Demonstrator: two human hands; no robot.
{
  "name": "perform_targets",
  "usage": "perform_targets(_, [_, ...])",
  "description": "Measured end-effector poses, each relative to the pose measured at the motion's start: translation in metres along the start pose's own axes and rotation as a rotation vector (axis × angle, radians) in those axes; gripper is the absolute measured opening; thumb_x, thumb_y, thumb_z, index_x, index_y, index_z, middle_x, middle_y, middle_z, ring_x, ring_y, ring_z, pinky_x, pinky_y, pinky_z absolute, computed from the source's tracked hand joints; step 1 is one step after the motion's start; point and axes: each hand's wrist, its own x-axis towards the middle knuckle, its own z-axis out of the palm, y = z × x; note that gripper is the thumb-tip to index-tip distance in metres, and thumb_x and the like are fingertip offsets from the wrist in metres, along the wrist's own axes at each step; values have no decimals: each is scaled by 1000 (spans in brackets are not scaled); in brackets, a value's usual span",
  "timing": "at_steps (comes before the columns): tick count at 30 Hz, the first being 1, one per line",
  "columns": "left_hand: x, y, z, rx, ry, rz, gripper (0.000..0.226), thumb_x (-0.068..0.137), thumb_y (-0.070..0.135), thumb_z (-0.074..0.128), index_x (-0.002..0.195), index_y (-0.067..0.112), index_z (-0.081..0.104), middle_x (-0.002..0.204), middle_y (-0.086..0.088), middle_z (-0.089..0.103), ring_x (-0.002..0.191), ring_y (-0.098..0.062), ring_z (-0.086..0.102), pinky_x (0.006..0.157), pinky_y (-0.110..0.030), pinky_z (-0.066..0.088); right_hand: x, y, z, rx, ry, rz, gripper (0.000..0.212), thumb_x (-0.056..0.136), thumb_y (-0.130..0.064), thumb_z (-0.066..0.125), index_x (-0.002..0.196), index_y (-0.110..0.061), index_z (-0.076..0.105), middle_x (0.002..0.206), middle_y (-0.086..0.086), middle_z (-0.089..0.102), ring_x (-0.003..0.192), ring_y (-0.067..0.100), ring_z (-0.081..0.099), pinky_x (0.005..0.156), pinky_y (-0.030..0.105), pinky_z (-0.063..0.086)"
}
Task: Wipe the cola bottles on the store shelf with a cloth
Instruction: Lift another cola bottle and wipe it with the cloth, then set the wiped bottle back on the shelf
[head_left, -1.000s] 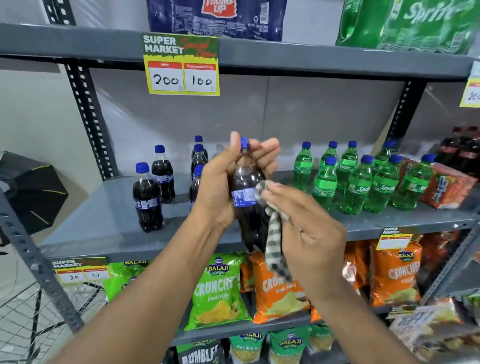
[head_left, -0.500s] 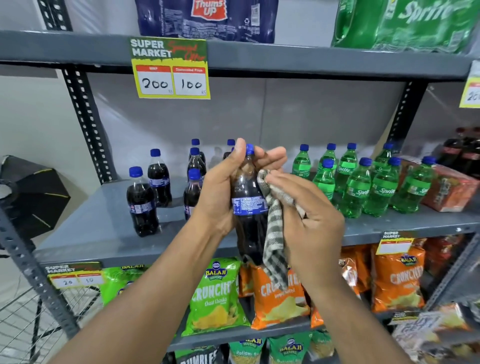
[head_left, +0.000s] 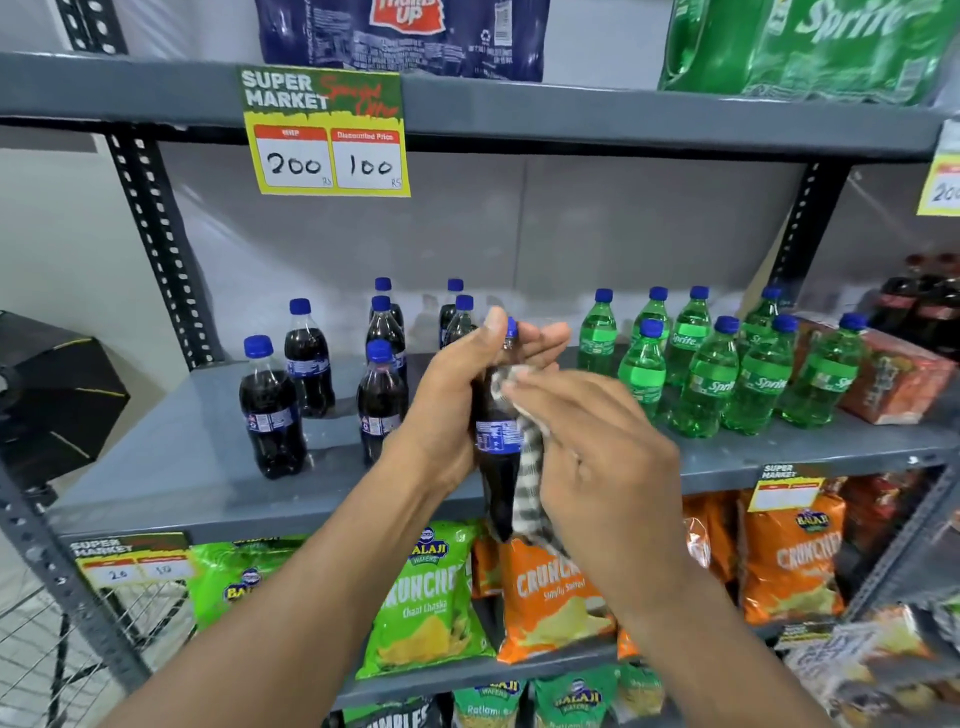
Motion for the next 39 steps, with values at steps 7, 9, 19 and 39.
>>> perform_targets(7, [6,8,-9,37,53,28,34,97,35,53,84,11,74,113,-20,74,117,-30,67,100,-40,53,-26,-14,0,-173,-306,-259,46,107,-12,29,109,-1,74,109,2,71,108,18,48,103,23,42])
perform_targets(9, [8,14,-13,75,45,73,32,97,33,53,85,11,74,112,-20,75,116,-30,67,100,-41,53,-44,-11,-1,-168,-389,-278,56,109,-11,19,110,-4,75,112,-1,71,110,18,48,103,23,42])
perform_targets(19, [36,39,-23,612,88,164,33,107,31,44,92,20,72,113,-3,74,114,-23,63,104,-39,46,-80,26,-7,-4,-255,14,34,86,0,54,107,-11,79,112,-10,73,102,12,58,91,22,52])
perform_targets(39, [61,-26,-81,914,190,57,28,108,23,41,98,28,66,108,2,65,104,-10,57,87,-23,41,-98,67,-29,54,-108,176,56,71,13,52,111,-19,76,118,-21,69,111,7,60,96,12,45])
